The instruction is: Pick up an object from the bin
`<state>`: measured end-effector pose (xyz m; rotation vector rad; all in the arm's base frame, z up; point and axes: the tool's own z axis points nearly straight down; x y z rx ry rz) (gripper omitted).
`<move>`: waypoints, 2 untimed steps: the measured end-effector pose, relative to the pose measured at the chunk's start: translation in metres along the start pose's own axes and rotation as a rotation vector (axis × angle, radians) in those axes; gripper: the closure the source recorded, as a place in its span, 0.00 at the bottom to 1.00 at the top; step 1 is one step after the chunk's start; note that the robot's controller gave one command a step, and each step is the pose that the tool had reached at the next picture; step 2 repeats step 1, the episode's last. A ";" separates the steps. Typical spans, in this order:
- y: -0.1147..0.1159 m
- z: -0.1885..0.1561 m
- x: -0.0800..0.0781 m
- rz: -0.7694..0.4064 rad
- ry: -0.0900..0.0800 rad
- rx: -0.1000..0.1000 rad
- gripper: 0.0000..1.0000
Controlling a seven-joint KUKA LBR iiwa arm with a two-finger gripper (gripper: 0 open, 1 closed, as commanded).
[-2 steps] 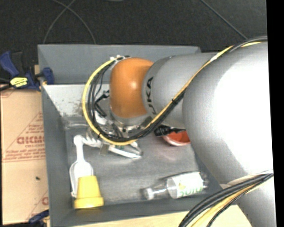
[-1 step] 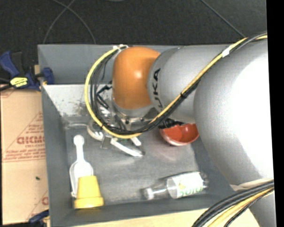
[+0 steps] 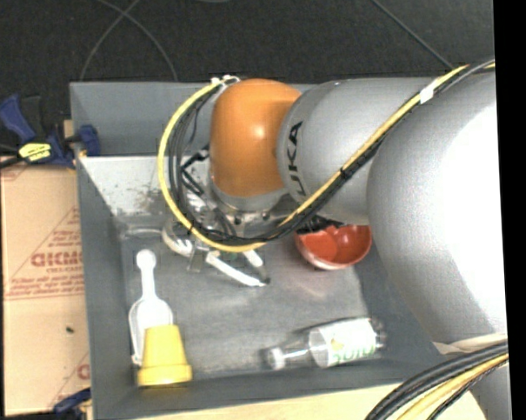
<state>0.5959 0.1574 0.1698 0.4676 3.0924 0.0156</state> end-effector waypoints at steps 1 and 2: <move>0.000 -0.006 0.000 -0.001 0.000 0.000 1.00; 0.000 -0.006 0.000 -0.001 0.000 0.000 1.00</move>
Offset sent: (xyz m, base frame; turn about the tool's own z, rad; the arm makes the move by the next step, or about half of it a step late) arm -0.0002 0.0000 0.0177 -0.0007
